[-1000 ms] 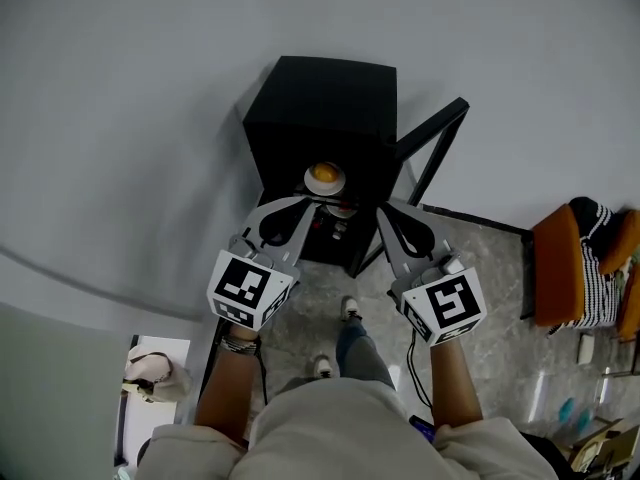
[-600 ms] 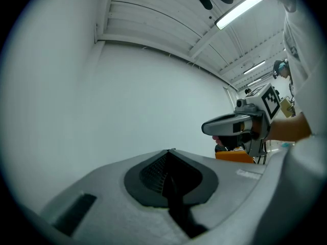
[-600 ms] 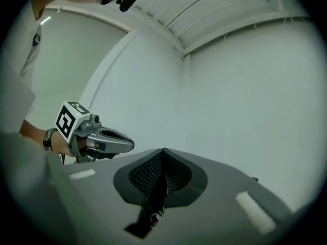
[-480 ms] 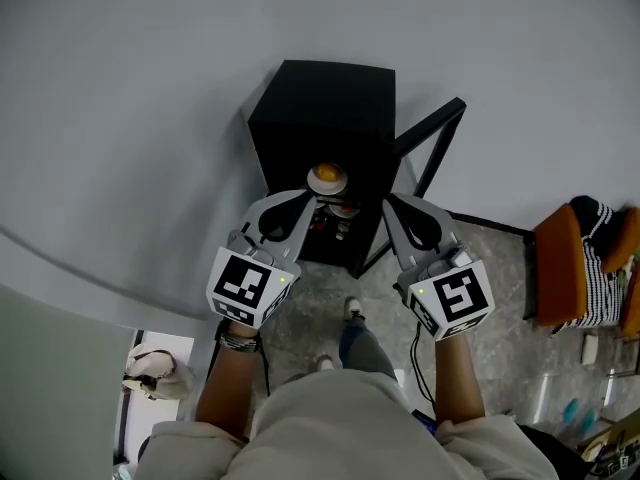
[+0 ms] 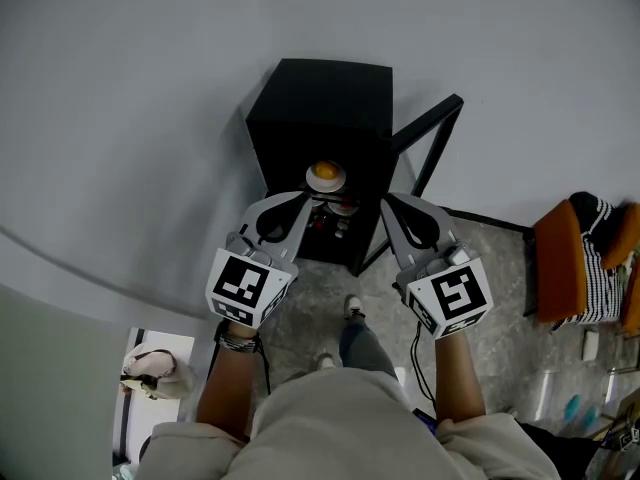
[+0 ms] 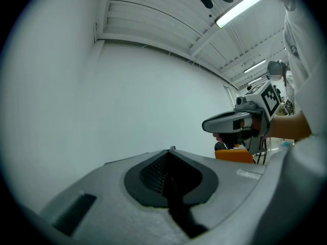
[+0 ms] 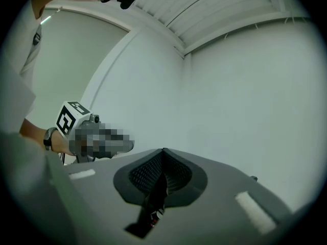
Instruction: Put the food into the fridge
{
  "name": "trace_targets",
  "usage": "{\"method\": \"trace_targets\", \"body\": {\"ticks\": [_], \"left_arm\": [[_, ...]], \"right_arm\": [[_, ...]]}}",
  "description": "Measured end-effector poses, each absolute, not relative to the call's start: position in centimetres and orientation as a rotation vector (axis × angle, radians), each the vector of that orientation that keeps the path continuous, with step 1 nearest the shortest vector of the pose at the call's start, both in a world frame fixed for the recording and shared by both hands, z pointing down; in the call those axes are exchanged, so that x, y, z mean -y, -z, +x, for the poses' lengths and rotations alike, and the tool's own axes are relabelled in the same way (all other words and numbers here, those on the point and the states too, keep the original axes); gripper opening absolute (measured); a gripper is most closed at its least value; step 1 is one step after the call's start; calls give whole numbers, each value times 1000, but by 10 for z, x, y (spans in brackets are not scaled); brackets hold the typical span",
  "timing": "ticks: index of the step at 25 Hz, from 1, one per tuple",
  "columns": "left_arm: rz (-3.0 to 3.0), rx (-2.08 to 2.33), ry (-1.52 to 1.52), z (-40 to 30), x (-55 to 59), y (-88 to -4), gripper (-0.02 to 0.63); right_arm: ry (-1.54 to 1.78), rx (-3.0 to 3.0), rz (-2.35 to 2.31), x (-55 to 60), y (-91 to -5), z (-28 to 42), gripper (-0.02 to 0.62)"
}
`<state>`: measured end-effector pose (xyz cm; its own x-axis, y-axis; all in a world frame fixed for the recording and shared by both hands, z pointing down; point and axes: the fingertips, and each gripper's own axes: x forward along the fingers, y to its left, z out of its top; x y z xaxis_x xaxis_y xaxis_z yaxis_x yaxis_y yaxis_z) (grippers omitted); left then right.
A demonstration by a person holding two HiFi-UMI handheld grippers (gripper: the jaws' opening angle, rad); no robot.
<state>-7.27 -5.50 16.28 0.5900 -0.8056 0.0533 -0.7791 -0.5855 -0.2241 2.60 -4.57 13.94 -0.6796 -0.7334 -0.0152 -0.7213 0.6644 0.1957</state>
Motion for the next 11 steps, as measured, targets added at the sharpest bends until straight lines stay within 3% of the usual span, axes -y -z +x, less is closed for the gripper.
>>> {"method": "trace_targets", "body": {"ticks": [11], "left_arm": [[-2652,-1335,238,-76,52,-170,3]], "right_arm": [[274,2791,1216,45,-147,22,5]]}}
